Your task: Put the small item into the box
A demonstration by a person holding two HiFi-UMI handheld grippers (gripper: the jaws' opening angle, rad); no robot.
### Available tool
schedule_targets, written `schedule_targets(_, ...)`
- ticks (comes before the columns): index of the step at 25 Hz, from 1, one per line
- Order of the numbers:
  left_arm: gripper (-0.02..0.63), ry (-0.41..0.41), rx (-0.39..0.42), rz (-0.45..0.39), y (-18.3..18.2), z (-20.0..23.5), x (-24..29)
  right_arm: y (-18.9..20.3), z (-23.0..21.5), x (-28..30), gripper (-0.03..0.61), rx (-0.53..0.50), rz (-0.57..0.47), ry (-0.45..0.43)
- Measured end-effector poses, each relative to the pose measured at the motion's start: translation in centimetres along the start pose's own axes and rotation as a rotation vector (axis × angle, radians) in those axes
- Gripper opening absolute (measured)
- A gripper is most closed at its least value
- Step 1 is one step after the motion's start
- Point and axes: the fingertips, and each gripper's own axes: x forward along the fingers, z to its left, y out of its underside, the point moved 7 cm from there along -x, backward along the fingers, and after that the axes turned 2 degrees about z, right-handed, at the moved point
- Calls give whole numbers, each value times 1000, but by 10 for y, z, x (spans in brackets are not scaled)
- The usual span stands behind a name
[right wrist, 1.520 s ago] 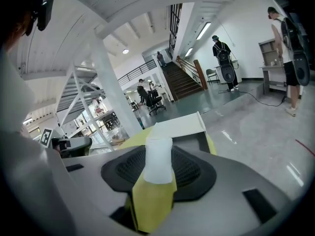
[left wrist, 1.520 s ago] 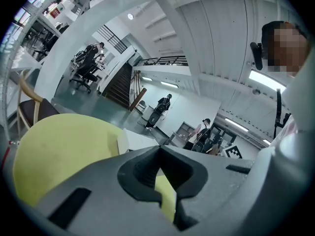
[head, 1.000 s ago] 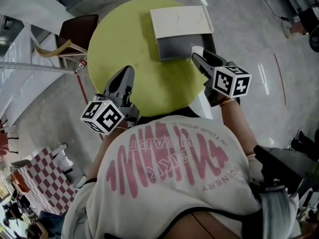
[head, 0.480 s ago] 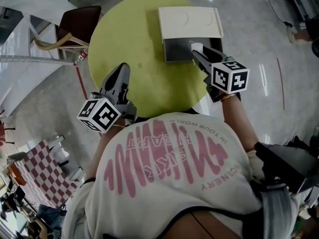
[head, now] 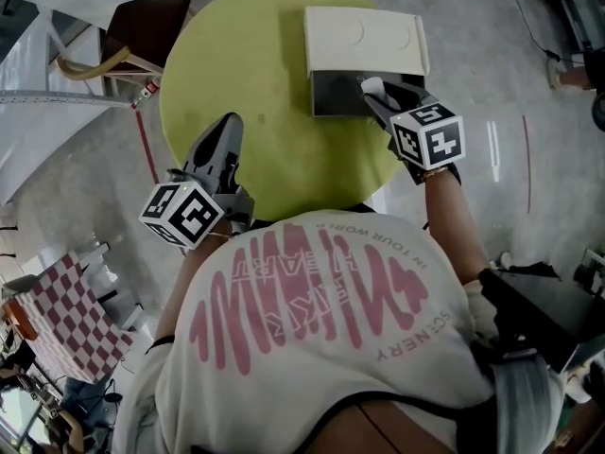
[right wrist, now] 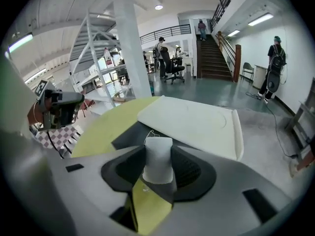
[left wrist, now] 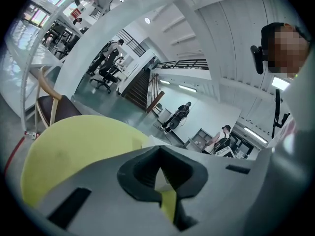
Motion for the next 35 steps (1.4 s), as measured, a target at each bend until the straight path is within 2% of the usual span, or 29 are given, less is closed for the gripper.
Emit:
schedule_targets(6,6,-2,-19,17,0,6,7,-1,-5,16,164,-114,140,-2)
schedule_targets(10,6,8,-20,32,2,6,12,4,-3,21,164,-168,193,-10)
schedule_targets(21,6,-3,-36,54,5,16,18,12,-6,36,166,-180,317,-35)
schedule_targets(35,6,-7,-39,80,15,29,21,17,-11,54,166,-126,347,-57)
